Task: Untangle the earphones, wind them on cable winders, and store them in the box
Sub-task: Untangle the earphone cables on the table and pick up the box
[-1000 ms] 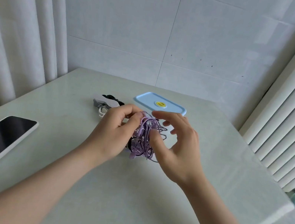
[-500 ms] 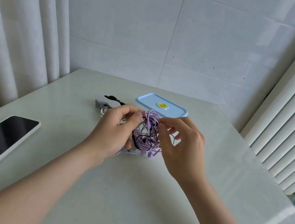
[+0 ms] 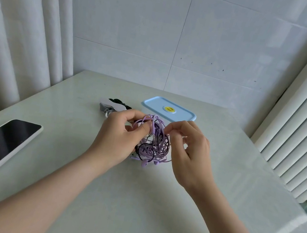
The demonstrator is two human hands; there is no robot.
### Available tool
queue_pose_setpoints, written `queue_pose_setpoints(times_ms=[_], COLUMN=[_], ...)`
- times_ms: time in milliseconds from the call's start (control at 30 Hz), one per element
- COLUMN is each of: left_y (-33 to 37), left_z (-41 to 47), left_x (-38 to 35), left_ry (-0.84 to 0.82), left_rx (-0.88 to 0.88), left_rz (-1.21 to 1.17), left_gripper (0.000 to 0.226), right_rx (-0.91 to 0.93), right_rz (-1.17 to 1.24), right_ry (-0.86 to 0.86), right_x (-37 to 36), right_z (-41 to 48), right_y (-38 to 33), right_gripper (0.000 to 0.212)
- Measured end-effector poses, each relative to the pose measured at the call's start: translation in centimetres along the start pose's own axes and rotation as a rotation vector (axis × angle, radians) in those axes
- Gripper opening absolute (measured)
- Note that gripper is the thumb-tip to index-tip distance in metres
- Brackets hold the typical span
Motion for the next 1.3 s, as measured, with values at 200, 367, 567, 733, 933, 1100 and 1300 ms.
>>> queue_pose_setpoints(times_ms=[200,367,567,733,933,1100,1300], left_y=[0.3,0.3,0.7,0.8,0.1,-0.4,-1.2], left_z=[-0.2,0.0,-0.2,-0.4,-0.2,0.1,0.7], left_x=[0.1,-0.1,0.2,-0.2,-0.3,-0.4,0.2], left_ry=[0.017,-0.067,-0.12,-0.195,-0.181,-0.03,0.224], left_rx=[0.005,0.076,0.092,0.057,-0.044,-0.178,-0.131], left_rz=[-0.018,-0.076,-0.032,0.039,0.082,0.143,0.223], left_gripper=[0.015,0.01,0.02,0.022,0.013,0.013,0.017], right_rx=[-0.028,-0.07,-0.045,-0.007,0.114,0.115,-0.062], right_rz=[-0.039,-0.082,-0.086,-0.117,-0.197,-0.256,-0.189], right_ry=[-0.007,-0.021,-0.051,0.006,0.051,0.066,0.121], right_x=[-0.1,-0.1,-0.1,-0.1,-0.1,-0.2,-0.1], right_z=[0.1,0.2,0.1,0.0,-0.3,-0.3,0.0], right_y=[0.1,0.6,0.3,0.5,0.7,0.4,0.2], right_gripper=[0.026,0.02,0.015,0.016,0.022,0.016,0.013])
Point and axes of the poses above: each hand's wrist, its own z-axis towards the middle knuckle, its own x-axis out of the back of the hand, y = z × x, the point moved 1 cm from there along z, towards the middle knuckle, and after that the axes turned 12 degrees about x, right-handed, at the moved point
